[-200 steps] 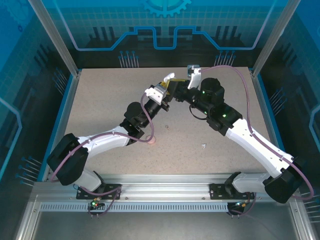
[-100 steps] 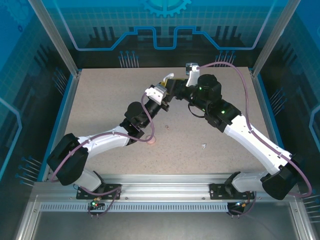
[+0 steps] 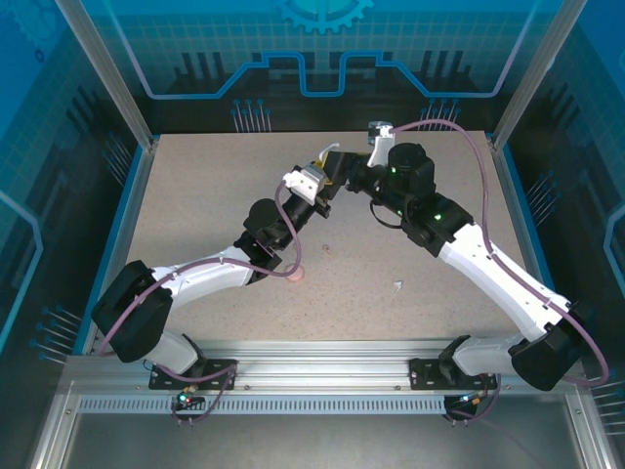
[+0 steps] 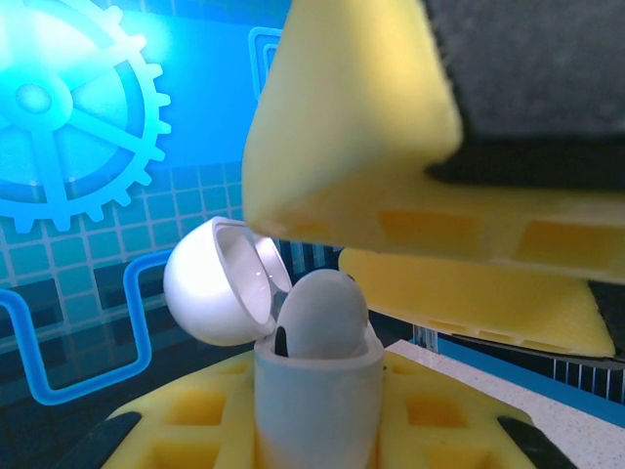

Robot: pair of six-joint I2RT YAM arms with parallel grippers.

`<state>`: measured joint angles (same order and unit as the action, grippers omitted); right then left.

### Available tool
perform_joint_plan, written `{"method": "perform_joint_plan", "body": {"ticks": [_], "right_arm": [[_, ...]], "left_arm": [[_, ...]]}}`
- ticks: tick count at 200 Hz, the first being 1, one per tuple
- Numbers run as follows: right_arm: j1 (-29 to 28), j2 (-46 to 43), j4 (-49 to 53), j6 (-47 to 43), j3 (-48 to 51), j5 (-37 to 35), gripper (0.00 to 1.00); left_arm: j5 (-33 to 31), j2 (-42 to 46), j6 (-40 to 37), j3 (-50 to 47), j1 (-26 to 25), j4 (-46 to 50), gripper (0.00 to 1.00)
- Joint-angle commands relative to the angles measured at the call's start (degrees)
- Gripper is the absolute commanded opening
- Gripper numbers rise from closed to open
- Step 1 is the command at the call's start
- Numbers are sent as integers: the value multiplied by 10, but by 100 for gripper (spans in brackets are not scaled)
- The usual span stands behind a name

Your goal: Insert the wireless bluetooth earbuds into the charging case

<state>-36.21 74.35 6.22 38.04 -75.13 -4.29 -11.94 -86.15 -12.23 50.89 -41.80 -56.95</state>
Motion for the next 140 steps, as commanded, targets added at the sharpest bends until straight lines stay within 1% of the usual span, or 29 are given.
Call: {"method": "perform_joint_plan", "body": {"ticks": [1, 18, 44, 72, 105, 125, 140], "right_arm": [[10, 1, 41, 3, -22, -6, 66], [12, -11, 46, 5, -33, -5, 72], [18, -41, 62, 5, -42, -9, 77], [31, -87, 92, 12, -30, -22, 82], [58, -142, 136, 28, 7, -34, 85], [83, -169, 186, 40, 40, -50, 85], [103, -176, 246, 46, 59, -61, 86]], "left_arm": [[8, 30, 16, 2, -4, -59, 0], [6, 35, 22, -5, -5, -60, 0], [5, 49, 29, -19, -4, -57, 0], [6, 72, 37, -36, -4, -41, 0], [10, 100, 46, -65, -4, -32, 0], [21, 121, 46, -79, -4, -8, 0], [40, 139, 45, -85, -4, 25, 0]]}}
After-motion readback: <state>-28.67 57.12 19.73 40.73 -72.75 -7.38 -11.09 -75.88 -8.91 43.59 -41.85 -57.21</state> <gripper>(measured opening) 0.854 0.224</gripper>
